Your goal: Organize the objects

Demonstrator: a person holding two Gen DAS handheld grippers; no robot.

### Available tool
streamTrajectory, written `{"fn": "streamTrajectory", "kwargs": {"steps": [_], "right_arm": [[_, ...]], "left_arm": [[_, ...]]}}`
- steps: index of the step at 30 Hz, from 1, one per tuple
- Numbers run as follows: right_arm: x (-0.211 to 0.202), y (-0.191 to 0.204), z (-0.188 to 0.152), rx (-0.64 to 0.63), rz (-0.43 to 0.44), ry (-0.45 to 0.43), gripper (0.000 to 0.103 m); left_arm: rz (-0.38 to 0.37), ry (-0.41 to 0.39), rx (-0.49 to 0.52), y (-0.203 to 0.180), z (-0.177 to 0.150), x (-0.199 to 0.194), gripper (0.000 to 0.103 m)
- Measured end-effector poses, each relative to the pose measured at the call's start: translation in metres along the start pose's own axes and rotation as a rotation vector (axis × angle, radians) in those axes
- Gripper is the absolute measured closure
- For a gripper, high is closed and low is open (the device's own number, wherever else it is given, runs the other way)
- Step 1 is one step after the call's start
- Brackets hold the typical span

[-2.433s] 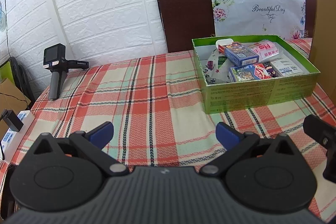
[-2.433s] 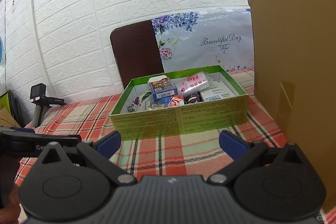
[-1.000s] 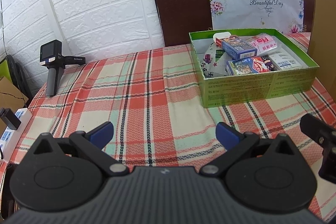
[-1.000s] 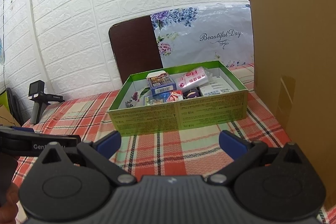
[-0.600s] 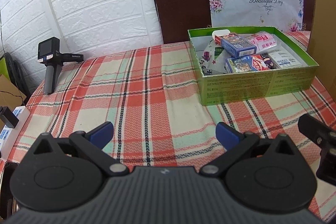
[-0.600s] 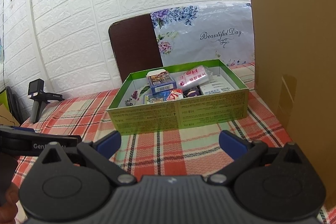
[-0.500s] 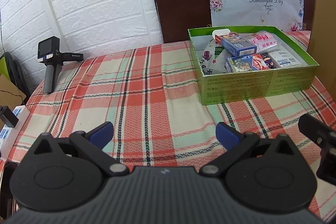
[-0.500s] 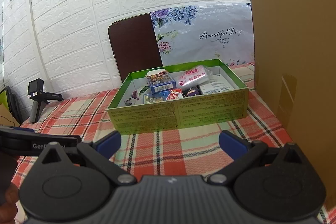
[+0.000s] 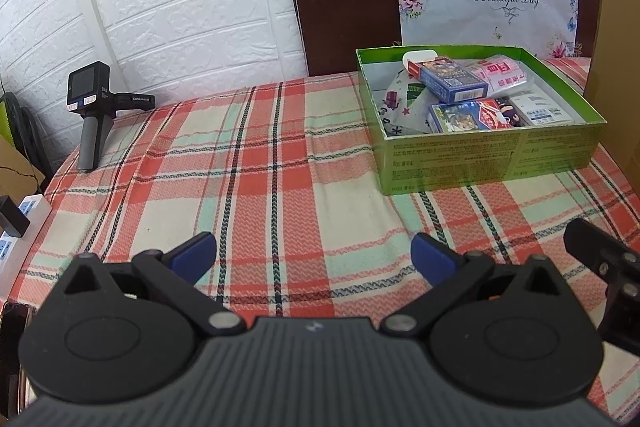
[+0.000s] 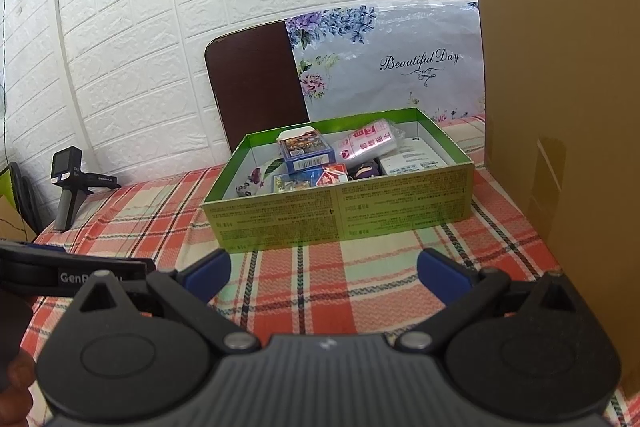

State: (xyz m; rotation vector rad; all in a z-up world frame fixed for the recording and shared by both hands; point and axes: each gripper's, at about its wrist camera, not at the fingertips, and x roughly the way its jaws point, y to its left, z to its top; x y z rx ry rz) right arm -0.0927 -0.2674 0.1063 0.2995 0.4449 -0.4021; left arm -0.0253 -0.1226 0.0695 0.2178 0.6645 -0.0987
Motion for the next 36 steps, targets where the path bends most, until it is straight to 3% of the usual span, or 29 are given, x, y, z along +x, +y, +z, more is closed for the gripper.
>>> {"fn": "streamTrajectory", "kwargs": {"steps": [30,36], "right_arm": [[-0.0005,0.003,-0.0021,0.0,-0.009,0.007,0.0],[-0.0002,0.0032,-0.0021,-0.002,-0.01,0.008,0.0]], "left_arm": [[-0.026,0.04,-0.031,0.0016,-0.0016,0.0046,0.0],[-0.074,0.038,-0.054,0.0039,-0.0023,0.005,0.0]]}}
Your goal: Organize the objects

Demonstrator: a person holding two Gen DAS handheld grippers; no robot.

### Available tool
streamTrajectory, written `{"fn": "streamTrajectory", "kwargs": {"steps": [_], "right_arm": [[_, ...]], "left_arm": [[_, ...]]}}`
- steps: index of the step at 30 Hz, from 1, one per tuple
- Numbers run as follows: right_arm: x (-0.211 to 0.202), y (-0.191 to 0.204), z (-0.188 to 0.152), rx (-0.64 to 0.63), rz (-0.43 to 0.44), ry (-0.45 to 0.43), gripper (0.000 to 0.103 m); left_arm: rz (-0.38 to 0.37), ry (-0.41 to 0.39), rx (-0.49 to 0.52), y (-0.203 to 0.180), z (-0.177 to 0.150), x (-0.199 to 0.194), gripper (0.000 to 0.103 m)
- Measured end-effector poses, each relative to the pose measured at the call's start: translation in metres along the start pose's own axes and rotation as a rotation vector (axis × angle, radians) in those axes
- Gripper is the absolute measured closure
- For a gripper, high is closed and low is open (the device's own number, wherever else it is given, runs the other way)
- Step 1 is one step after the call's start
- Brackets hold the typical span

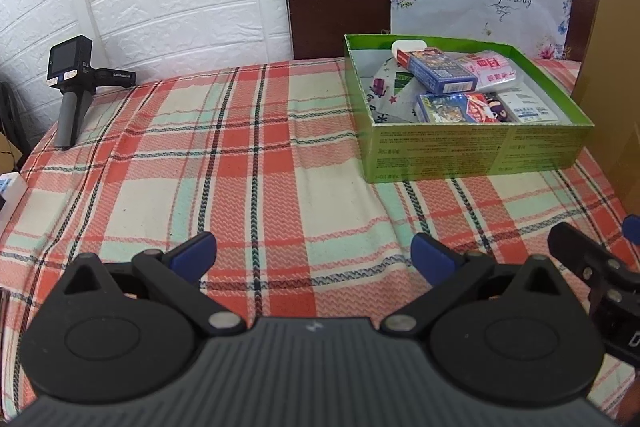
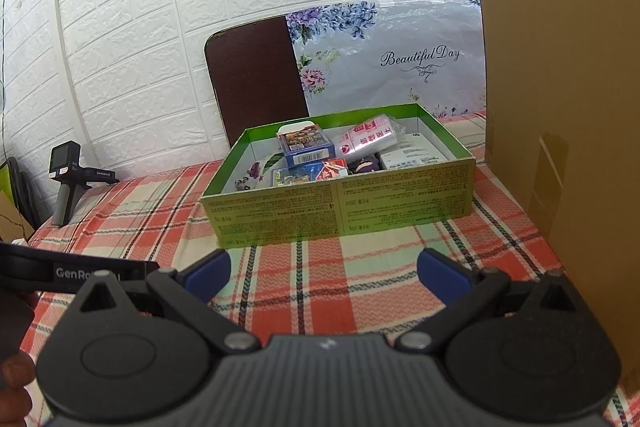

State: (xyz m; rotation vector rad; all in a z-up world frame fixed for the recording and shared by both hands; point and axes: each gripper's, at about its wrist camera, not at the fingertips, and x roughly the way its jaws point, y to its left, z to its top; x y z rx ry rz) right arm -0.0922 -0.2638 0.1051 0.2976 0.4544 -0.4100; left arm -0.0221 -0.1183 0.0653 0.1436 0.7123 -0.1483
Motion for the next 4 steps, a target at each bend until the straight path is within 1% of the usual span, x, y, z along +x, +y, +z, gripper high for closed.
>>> {"fn": "streamTrajectory", "kwargs": {"steps": [4], "right_arm": [[0.0017,0.001,-0.0021,-0.006,-0.001,0.002,0.0]], "left_arm": [[0.003,-0.025,0.012,-0.0006,0.0024,-0.0035,0.0]]}}
